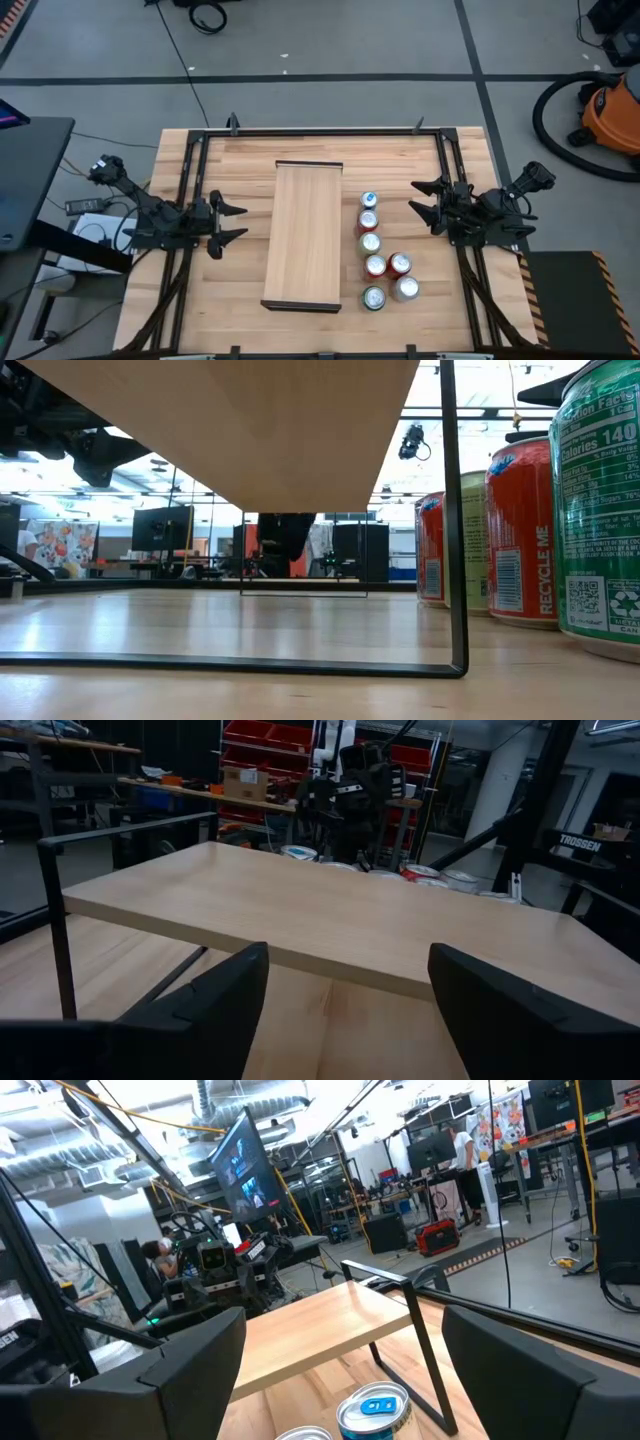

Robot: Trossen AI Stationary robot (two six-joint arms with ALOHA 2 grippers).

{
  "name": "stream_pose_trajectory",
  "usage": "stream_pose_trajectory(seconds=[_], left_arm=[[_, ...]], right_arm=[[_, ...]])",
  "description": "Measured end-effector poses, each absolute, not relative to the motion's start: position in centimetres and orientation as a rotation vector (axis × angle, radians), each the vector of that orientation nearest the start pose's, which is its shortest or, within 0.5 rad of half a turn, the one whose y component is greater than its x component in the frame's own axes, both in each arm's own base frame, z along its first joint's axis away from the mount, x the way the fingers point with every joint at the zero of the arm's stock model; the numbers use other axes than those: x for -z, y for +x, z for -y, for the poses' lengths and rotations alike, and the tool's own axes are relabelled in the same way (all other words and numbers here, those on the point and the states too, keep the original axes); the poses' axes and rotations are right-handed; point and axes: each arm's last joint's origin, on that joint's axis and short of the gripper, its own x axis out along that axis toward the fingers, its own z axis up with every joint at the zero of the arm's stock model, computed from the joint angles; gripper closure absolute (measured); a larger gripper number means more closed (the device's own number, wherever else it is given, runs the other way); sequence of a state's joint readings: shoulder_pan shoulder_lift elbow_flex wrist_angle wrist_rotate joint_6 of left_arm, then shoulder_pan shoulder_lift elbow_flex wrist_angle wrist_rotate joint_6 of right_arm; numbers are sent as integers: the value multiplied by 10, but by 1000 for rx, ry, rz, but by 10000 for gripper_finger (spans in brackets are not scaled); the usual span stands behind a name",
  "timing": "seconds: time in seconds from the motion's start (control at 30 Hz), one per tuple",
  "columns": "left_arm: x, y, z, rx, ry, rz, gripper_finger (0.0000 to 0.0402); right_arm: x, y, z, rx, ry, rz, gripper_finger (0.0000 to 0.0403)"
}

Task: Place canned beverage on shelf

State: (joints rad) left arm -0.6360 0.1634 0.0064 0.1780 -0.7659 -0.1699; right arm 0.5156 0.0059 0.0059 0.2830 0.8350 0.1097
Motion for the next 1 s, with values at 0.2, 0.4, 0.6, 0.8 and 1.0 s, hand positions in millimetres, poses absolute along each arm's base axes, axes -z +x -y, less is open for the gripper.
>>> stream_pose_trajectory(seconds=[0.2,0.4,0.6,0.8,1.0], left_arm=[[-169,92,43,-129,-183,27,116],[-169,92,43,-129,-183,27,116],[-169,92,43,-129,-183,27,116],[-169,92,43,-129,-184,28,116],[-181,92,38,-221,-219,133,116]], right_arm=[[-189,84,-23,305,286,240,55],[-189,84,-23,306,286,239,55],[-189,84,-23,305,286,239,55],[-189,84,-23,305,286,240,55],[-189,84,-23,306,286,239,55]])
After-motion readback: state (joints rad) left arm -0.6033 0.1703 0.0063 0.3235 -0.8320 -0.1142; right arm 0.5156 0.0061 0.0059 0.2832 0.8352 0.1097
